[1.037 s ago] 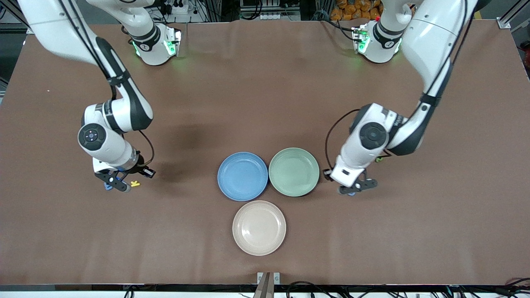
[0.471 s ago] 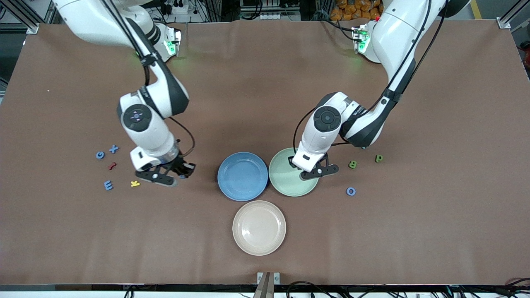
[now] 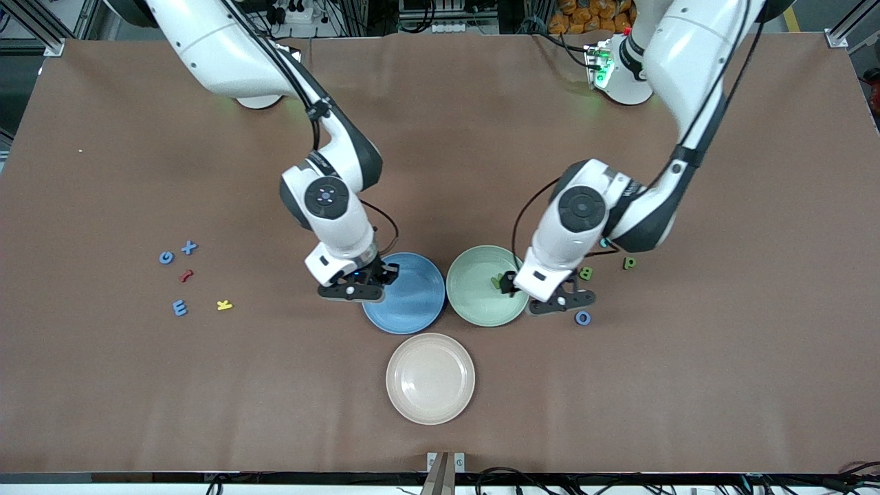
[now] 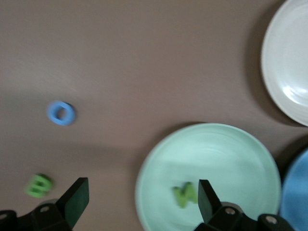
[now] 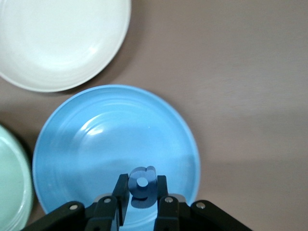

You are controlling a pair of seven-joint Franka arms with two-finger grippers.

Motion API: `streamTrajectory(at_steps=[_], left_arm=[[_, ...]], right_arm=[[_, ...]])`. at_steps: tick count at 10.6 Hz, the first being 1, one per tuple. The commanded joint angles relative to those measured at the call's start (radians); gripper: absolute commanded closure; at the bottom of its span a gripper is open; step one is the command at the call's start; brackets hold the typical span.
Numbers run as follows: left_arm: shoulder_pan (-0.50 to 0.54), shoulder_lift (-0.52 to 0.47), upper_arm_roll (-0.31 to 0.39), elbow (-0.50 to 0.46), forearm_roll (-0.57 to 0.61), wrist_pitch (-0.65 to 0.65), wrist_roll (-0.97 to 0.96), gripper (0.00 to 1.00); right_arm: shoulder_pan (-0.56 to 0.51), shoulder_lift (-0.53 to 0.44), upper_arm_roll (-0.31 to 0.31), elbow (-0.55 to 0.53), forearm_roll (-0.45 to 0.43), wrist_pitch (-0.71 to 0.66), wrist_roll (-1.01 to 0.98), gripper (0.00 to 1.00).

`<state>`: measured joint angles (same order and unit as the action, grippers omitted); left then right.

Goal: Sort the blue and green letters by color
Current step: 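Drop the g on the blue plate while the left gripper drops N on green plate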

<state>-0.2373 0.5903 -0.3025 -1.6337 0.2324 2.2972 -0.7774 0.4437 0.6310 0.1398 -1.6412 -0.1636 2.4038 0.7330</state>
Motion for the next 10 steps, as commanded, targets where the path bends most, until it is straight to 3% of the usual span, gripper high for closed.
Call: streamTrajectory(at_steps=[1,2,3,5,6,8,10], left_arm=[[0.155,-0.095,-0.006,-0.089,0.010,-0.097,0.401,0.00],[0.238,-0.093,-0.030,-0.119,0.002,-0.093,0.573,0.00],[0.339,-0.092,-0.093,-0.152,-0.001,-0.084,0.680,0.00],[0.503,-0.096,-0.255,-0.262,0.008,-0.020,0.715,0.03],[0.544,-0.109,-0.288,-0.334,0.016,0.067,0.716,0.03],[0.527,-0.104,-0.294,-0.385,0.031,0.142,0.713,0.10],[0.526,-0.086,-0.293,-0.411,0.098,0.186,0.695,0.25]], right_arm=[[0.027,0.047,-0.008,0.069,-0.016,-0.011,0.000,0.78],[0.029,0.047,-0.008,0.069,-0.004,-0.014,0.020,0.10],[0.029,0.044,-0.008,0.069,-0.014,-0.014,0.081,0.00],[0.020,0.035,-0.008,0.069,-0.013,-0.020,0.094,0.00],[0.006,0.017,-0.008,0.064,-0.013,-0.038,0.089,0.00],[-0.071,-0.055,0.001,0.050,-0.008,-0.180,0.082,0.00],[-0.167,-0.163,0.021,-0.046,-0.007,-0.244,0.075,0.00]])
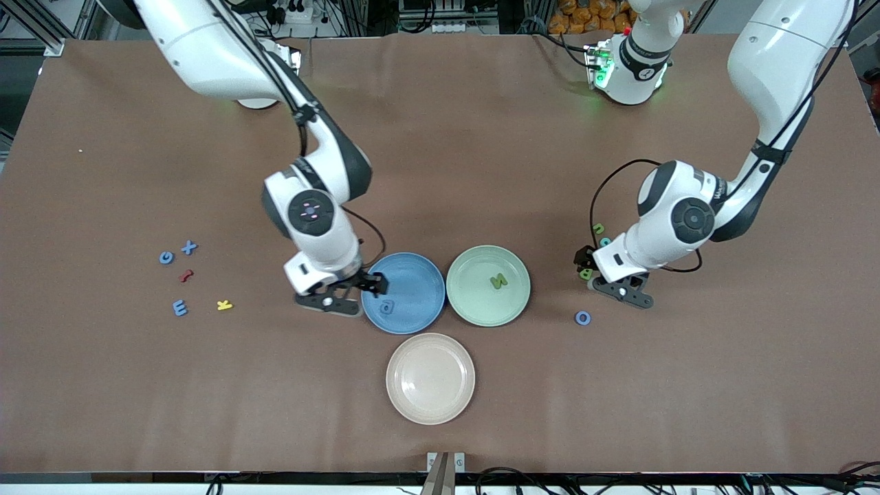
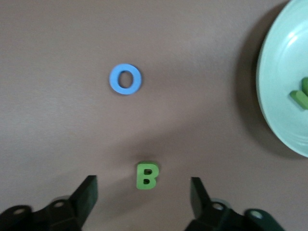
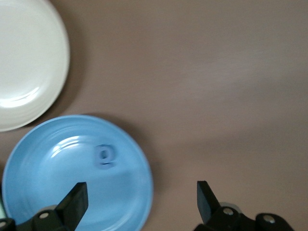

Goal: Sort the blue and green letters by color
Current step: 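Reach the right gripper to blue x while the left gripper grasps green B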

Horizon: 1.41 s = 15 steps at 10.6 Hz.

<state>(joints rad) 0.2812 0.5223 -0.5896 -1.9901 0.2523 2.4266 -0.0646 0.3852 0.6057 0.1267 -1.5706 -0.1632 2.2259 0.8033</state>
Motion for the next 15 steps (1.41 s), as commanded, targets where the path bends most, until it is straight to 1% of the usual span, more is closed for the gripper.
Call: streamTrajectory(at_steps=[1,3,4,6,7,8,9,11,12,13,15], left_arm=[[0.009,-0.002,-0.006,-0.062,0.106,0.077,-0.041,0.27],[0.001,0.007,-0.004,-0.067,0.136,0.078,-0.101,0.32],[-0.006,0.018,-0.004,-0.068,0.171,0.078,-0.136,0.33],[-0.011,0.042,-0.004,-0.069,0.255,0.078,-0.226,0.34],[-0.010,0.056,-0.004,-0.069,0.293,0.078,-0.259,0.35],[-0.011,0.064,-0.004,-0.069,0.311,0.078,-0.288,0.36],[-0.013,0.073,-0.004,-0.067,0.318,0.080,-0.308,0.36],[-0.013,0.091,-0.004,-0.059,0.318,0.081,-0.313,0.42],[-0.011,0.096,-0.003,-0.059,0.318,0.091,-0.319,0.49],[-0.011,0.100,-0.001,-0.059,0.318,0.091,-0.325,0.59],[-0.011,0.104,-0.001,-0.056,0.318,0.091,-0.331,0.88]], right_arm=[[-0.168,-0.186,0.036,-0.181,-0.007,-0.062,-0.002,0.00],[-0.280,-0.239,0.037,-0.245,-0.001,-0.065,-0.035,0.00],[-0.333,-0.247,0.036,-0.259,0.002,-0.068,-0.032,0.00],[-0.408,-0.247,0.027,-0.266,0.051,-0.084,-0.021,0.00],[-0.437,-0.250,0.015,-0.266,0.054,-0.109,-0.015,0.00],[-0.445,-0.256,-0.022,-0.266,0.056,-0.118,0.003,0.00],[-0.462,-0.257,-0.045,-0.270,0.056,-0.120,0.013,0.00],[-0.517,-0.276,-0.050,-0.334,0.056,-0.072,-0.013,0.00],[-0.554,-0.312,-0.047,-0.391,0.056,-0.011,-0.035,0.00],[-0.574,-0.339,-0.045,-0.457,0.057,0.039,-0.086,0.00],[-0.623,-0.389,-0.044,-0.604,0.056,0.191,-0.169,0.00]])
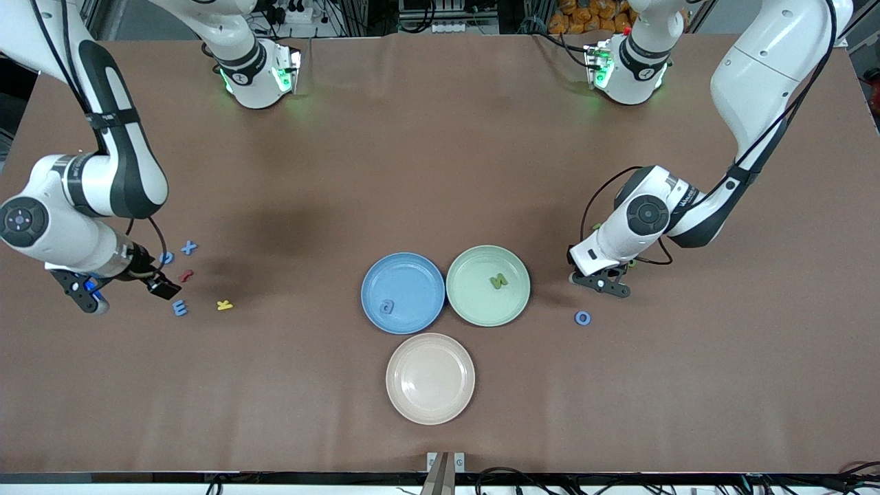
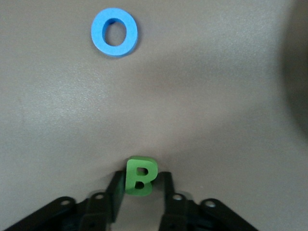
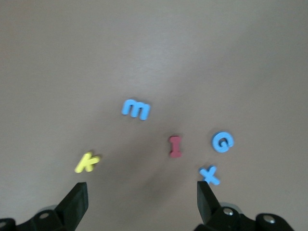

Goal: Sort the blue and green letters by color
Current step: 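Reach the right gripper to blue x while the left gripper grasps green B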

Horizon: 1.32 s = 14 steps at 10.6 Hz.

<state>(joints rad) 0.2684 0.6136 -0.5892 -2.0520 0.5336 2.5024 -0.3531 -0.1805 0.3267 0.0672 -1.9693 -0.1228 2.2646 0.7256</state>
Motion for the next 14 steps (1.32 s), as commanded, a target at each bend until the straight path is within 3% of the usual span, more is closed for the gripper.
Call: streamTrajectory(at_steps=[1,4,8,14], left_arm=[[0.002,0.012,-0.001,0.009,0.037,0.015,-0.056,1.00],[-0.006,-0.020,-0.007,0.038,0.037,0.009,-0.121,1.00],[-0.102,-0.049,-0.038,0.153,0.016,-0.072,-0.255,1.00],[-0.299,0.014,-0.054,0.289,-0.017,-0.111,-0.527,1.00]], right_arm=[[-0.068,-0.118,0.016,-0.268,0.017,0.232,-0.122,0.00],[-0.085,-0.120,0.016,-0.399,0.014,0.442,-0.155,0.00],[-0.138,-0.068,0.014,-0.437,0.012,0.503,-0.257,0.00],[-0.175,0.031,0.016,-0.434,0.011,0.599,-0.345,0.00]])
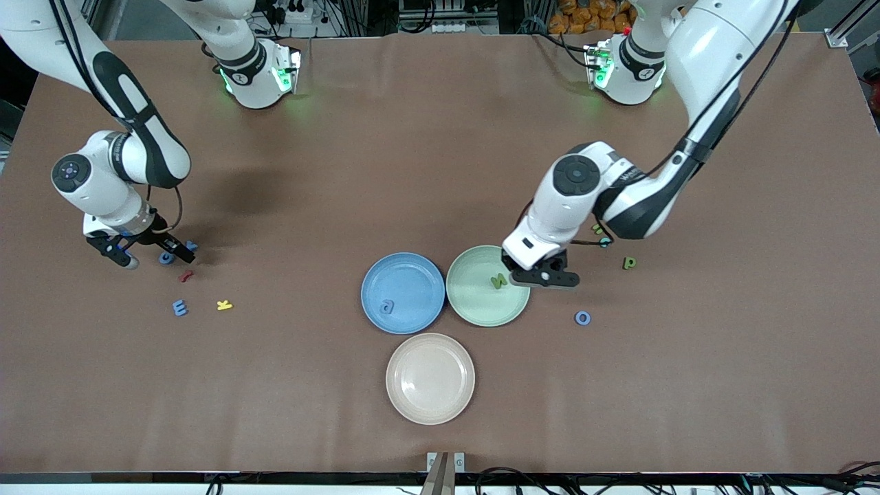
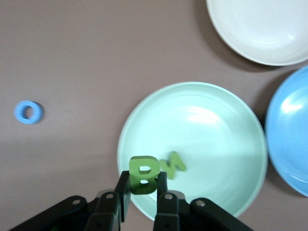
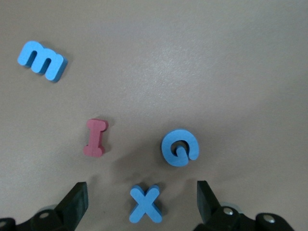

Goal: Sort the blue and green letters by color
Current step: 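Grasp the blue x with the right gripper while the left gripper drops B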

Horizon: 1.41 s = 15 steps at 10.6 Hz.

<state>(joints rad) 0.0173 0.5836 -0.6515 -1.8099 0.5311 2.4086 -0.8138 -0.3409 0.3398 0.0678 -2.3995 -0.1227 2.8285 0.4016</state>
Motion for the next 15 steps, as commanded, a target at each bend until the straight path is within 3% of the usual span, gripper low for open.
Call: streamTrajectory(at_steps=[1,2,5,11,12,13,15], left_arm=[[-0.065,0.060,0.009,0.052,-0.013,-0.017,-0.089,1.00],[-0.091,0.083,0.012,0.063,-0.005,-0.017,-0.122,1.00],[-0.120,0.111,0.035,0.070,0.001,-0.016,-0.142,0.99],[-0.172,0.125,0.087,0.070,0.001,-0.017,-0.143,0.97],[-0.174,0.130,0.092,0.072,0.001,-0.016,-0.142,0.79],[-0.174,0.130,0.096,0.072,0.000,-0.016,-0.143,0.01],[-0.172,0.121,0.096,0.095,0.000,-0.017,-0.143,0.00]], right_arm=[[-0.015,0.019,0.015,-0.004,0.011,0.035,-0.021,0.00],[-0.015,0.016,0.015,-0.007,0.012,0.035,-0.021,0.04],[-0.015,0.013,0.015,-0.021,0.012,0.032,-0.021,0.36],[-0.018,0.007,0.017,-0.059,0.011,0.042,-0.021,0.43],[-0.017,0.004,0.017,-0.061,0.012,0.042,-0.021,0.43],[-0.016,0.004,0.017,-0.061,0.011,0.042,-0.021,0.43],[-0.016,0.001,0.017,-0.066,0.012,0.042,-0.020,0.49]])
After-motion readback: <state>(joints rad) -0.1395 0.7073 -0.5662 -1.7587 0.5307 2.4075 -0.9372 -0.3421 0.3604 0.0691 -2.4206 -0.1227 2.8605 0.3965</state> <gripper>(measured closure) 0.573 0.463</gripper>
